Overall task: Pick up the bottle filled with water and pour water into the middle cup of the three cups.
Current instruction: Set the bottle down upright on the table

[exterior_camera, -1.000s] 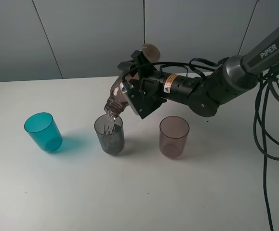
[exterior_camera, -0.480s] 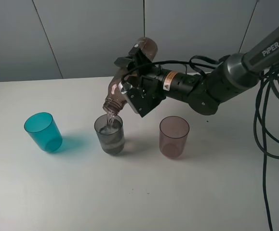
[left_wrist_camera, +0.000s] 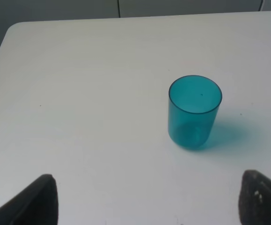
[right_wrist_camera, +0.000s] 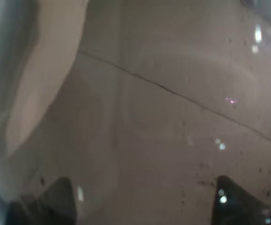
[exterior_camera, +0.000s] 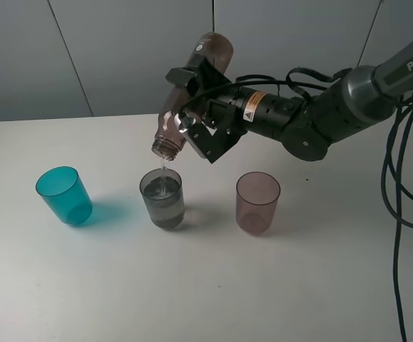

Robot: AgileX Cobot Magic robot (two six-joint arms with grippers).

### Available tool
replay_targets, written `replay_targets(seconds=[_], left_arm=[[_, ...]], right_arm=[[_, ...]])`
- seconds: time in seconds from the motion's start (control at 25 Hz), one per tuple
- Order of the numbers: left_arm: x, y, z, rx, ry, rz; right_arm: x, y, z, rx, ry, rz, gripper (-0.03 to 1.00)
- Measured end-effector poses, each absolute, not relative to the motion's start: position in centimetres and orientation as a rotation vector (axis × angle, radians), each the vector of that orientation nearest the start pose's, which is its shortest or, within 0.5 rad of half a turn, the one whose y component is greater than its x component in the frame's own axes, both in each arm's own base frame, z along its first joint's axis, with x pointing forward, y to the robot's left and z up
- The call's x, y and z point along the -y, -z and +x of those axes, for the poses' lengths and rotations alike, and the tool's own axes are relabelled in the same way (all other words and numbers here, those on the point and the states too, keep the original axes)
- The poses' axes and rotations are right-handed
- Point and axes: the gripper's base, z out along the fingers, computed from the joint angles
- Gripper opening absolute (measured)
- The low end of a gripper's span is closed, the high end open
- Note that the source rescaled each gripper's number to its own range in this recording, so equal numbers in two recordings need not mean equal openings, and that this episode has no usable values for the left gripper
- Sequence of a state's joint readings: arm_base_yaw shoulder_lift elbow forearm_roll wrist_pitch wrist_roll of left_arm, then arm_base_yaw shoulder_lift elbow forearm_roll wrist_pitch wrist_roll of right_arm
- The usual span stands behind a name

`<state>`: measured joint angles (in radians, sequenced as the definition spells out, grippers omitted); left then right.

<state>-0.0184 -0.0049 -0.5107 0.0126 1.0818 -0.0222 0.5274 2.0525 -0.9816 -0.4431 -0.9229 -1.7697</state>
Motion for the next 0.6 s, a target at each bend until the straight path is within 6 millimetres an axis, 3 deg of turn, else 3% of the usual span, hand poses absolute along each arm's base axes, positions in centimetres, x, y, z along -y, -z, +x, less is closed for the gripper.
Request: replay_targets(seconds=[0.6], left_arm=[[-0.12, -27.85, -0.78, -2.05, 0.01, -0.005]], right_arm=[[-23.38, -15.01, 33.35, -0.144, 0.853, -1.747, 0.0]])
